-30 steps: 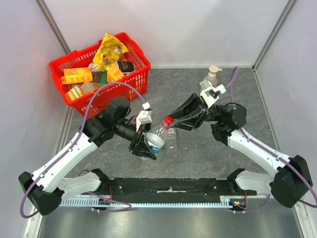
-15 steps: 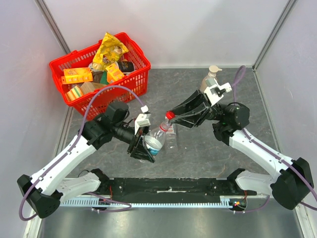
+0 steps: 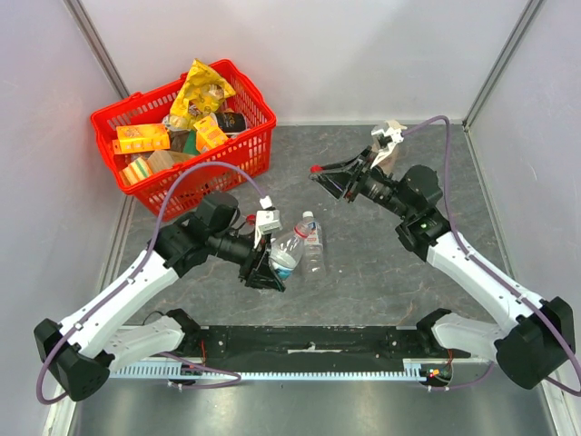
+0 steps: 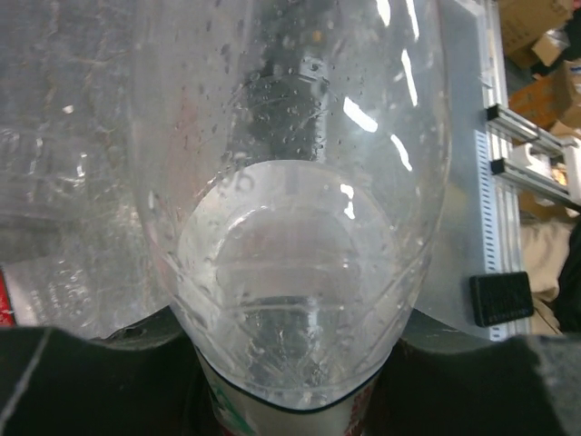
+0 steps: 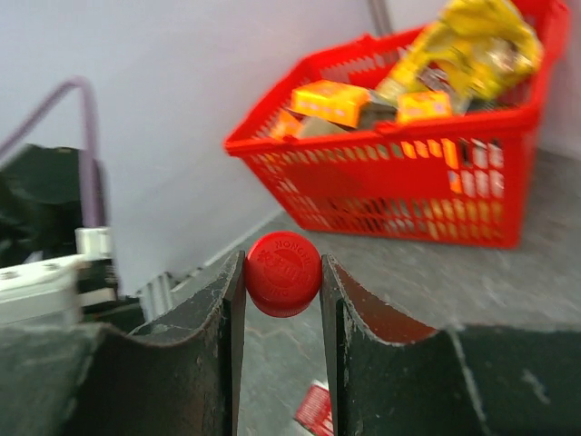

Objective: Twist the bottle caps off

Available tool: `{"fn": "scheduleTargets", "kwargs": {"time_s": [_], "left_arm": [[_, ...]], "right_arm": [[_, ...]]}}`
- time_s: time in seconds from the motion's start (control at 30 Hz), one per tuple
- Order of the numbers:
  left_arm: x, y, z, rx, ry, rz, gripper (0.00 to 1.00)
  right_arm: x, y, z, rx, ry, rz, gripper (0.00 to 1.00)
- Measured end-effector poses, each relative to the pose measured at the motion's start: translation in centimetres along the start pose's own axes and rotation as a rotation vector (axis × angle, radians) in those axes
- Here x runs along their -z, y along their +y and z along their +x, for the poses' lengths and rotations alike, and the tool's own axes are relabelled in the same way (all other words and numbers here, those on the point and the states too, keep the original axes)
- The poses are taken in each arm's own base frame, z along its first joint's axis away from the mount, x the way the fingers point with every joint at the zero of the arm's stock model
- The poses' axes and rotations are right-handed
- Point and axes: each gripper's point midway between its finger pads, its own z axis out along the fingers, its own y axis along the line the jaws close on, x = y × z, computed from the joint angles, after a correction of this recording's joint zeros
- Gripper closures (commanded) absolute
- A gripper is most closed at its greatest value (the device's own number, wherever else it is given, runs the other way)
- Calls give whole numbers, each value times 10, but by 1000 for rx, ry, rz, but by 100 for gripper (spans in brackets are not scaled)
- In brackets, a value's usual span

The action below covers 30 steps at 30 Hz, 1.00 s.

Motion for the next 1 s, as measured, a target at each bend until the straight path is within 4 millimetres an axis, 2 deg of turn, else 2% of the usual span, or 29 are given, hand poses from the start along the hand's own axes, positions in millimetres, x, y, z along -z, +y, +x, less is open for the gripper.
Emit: {"fn": "scheduleTargets", "kwargs": {"time_s": [0.2,0.47,0.87,1.0], "left_arm": [[3,21,-2,-12,-22,-133,98],[12,35,-17,-67,-81,-258,98],[17,34,-22,-93,-109,-279,98],[18,32,-24,-100,-116,-279,98]], "right_arm": [[11,-61,39,1,88,230,100],[42,-133,103,16,234,492,100],[76,-212,162,37,360,791,98],[89,-232,189,9,431,867,96]]}}
